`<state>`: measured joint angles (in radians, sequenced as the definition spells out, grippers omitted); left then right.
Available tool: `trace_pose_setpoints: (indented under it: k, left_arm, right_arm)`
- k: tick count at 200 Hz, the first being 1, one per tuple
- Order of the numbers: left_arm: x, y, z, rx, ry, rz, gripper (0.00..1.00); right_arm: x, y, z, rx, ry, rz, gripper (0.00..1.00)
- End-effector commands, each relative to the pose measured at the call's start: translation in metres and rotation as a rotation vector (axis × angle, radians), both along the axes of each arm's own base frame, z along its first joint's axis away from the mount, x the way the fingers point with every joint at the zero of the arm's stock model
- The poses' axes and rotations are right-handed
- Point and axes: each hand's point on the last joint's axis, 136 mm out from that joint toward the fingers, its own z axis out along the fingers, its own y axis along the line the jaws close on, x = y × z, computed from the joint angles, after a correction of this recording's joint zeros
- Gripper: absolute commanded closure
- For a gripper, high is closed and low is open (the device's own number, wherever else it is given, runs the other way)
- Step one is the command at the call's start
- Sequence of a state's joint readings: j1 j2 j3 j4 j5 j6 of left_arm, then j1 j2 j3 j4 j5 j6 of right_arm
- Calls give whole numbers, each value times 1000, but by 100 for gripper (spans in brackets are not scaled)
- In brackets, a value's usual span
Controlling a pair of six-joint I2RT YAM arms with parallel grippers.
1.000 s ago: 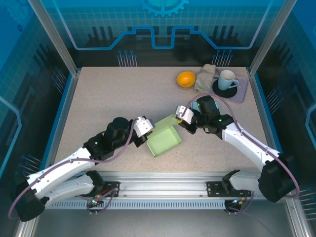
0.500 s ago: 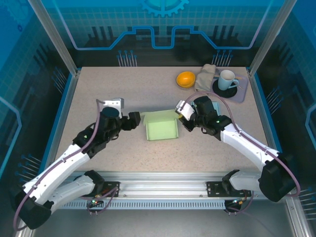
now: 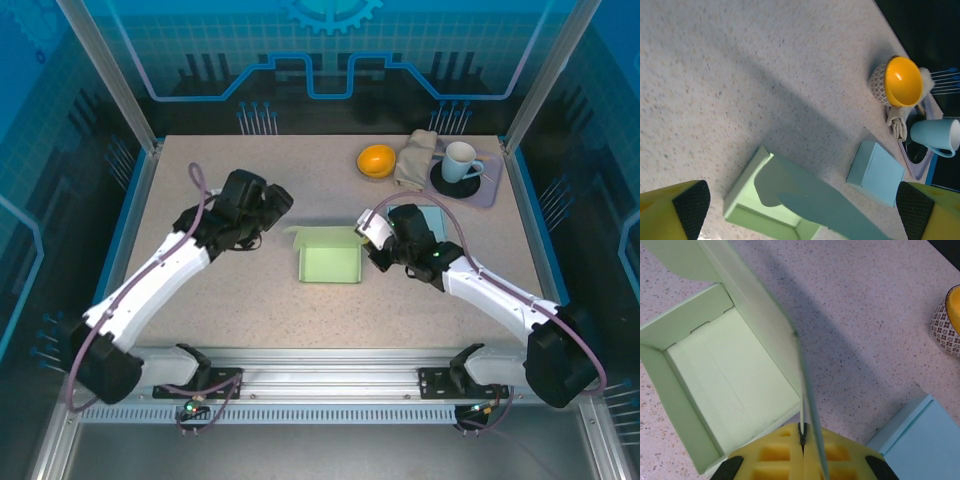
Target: Fold the paper box
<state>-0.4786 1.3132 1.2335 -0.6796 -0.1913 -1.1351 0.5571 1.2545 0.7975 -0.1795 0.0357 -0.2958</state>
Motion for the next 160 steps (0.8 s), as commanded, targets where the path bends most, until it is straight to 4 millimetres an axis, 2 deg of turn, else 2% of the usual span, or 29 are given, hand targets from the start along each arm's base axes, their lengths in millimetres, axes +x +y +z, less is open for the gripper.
trace_pose_setpoints:
  k: [1,35,64,93,135,160]
  left_arm:
    - [-20,-11,-29,-63,231,56,1]
    - [-20,-26,-48,-65,242,52,1]
    - [-14,-31,-61,-51,236,43,1]
    - [-2,-32,-60,-25,194,24,2]
    - [6,-26,-64,53,177,18,10]
    - [5,-36,-73,-4,208,18,11]
  right_arm:
    - [1,4,9,45,-33,-30,100]
    - [2,6,9,65,-29,-57,100]
    - [2,8,9,75,-31,-58,100]
    - [2,9,7,74,-24,-54,100]
    - [1,9,4,57,-23,-41,100]
    - [1,11,2,56,-13,-36,100]
